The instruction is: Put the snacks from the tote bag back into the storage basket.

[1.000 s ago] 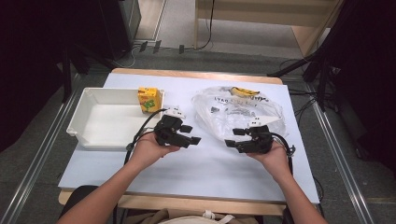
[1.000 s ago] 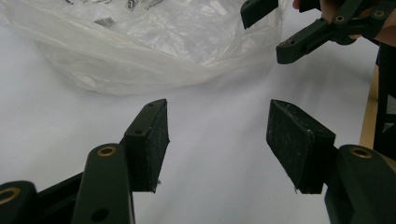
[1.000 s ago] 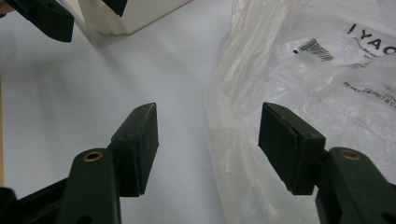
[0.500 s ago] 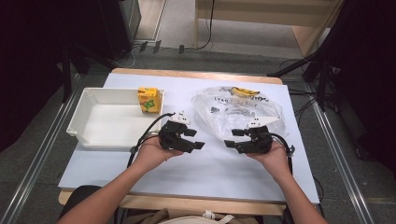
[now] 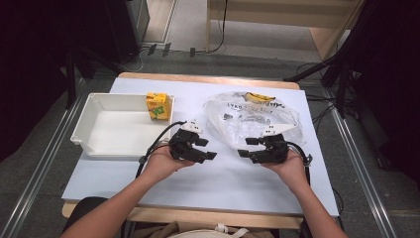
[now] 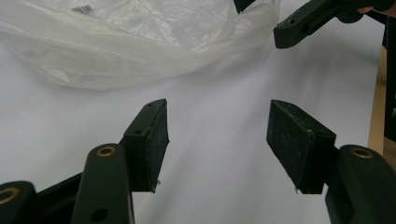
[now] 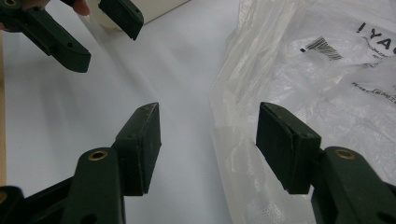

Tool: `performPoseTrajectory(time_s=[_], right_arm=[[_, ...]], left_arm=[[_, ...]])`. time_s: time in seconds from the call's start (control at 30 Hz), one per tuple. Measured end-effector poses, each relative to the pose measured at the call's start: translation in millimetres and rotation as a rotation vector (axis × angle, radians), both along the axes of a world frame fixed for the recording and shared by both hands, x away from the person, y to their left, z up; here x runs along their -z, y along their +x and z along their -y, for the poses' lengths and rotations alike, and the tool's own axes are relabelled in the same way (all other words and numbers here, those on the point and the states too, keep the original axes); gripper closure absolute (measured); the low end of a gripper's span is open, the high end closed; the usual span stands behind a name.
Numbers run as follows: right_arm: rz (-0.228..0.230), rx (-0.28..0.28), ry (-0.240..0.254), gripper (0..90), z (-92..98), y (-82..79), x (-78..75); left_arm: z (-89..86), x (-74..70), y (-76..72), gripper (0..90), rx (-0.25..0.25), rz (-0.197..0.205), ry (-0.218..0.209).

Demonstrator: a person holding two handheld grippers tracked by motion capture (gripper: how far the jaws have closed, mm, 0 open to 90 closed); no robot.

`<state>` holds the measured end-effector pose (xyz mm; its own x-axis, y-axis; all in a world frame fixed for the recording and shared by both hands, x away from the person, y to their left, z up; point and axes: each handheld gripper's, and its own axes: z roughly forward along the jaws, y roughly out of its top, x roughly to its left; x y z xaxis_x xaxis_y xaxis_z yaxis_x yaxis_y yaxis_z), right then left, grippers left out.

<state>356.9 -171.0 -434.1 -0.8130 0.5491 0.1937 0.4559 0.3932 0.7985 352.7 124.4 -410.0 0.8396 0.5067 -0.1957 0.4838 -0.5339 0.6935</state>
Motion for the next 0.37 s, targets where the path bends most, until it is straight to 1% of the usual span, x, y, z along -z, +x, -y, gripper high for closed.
performPoseTrajectory(time_s=[0.07,0.17,0.23,0.37], right_arm=[[0.002,-0.002,0.0,41.2,-0.1,0.2,0.2],[0.002,-0.004,-0.002,41.2,-0.2,0.4,0.4],[0.0,-0.004,-0.003,41.2,-0.2,0.3,0.5],[-0.001,-0.006,-0.005,41.3,-0.1,0.4,0.6]], left_arm=[[0.0,0.8,0.3,39.2,0.001,-0.004,-0.002],[0.8,2.5,0.7,39.1,0.008,-0.009,0.011],[1.4,3.3,0.5,39.0,0.008,-0.011,0.011],[1.5,3.6,0.8,39.0,0.012,-0.01,0.016]])
